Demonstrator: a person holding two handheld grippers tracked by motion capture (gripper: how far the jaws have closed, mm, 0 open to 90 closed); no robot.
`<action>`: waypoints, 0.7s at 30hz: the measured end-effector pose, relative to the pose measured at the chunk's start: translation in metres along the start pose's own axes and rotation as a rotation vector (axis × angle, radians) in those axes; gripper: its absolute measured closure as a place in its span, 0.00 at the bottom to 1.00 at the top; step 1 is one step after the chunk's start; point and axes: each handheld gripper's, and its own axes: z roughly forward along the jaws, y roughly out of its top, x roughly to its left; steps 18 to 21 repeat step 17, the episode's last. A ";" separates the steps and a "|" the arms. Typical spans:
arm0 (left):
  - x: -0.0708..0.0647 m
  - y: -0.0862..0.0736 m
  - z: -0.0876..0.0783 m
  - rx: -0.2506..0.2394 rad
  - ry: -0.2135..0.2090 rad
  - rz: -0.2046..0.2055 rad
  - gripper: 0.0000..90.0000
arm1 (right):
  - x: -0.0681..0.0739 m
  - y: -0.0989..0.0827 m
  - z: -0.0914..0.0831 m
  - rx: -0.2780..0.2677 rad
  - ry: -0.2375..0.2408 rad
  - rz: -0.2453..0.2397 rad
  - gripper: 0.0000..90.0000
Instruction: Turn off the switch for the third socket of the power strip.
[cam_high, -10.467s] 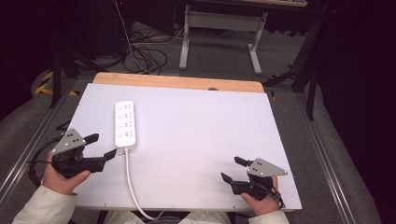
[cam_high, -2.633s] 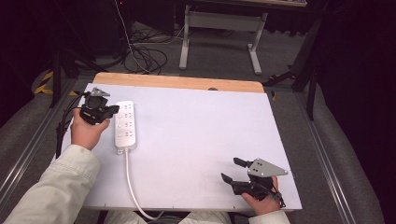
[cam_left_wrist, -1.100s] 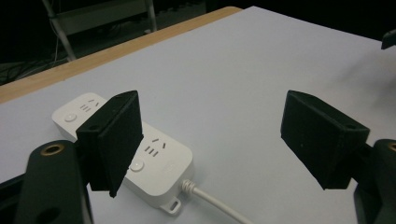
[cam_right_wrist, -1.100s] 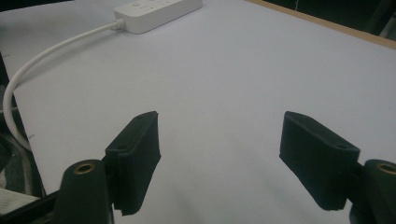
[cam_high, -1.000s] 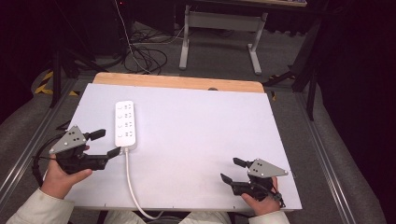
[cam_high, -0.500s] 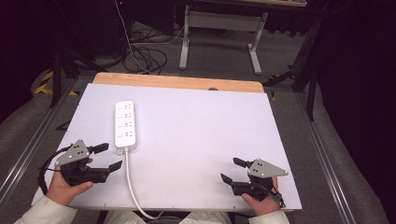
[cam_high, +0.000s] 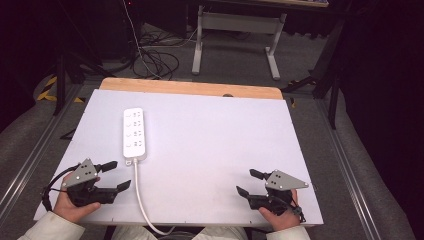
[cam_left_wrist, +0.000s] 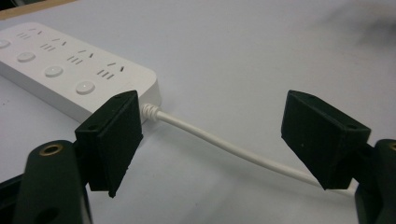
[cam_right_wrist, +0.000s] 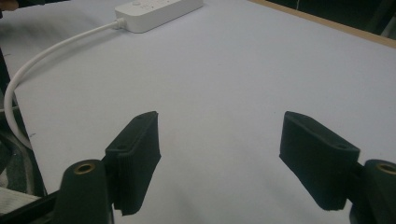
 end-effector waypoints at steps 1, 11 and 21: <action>0.000 -0.001 0.000 0.007 -0.003 0.006 0.23 | 0.000 0.000 0.000 0.000 0.001 0.000 0.32; 0.001 0.004 0.001 -0.047 -0.004 -0.081 0.23 | -0.001 0.000 0.000 -0.001 -0.001 0.003 0.32; 0.000 0.004 -0.001 -0.055 0.004 -0.054 0.22 | -0.001 0.000 0.001 0.000 -0.004 0.002 0.31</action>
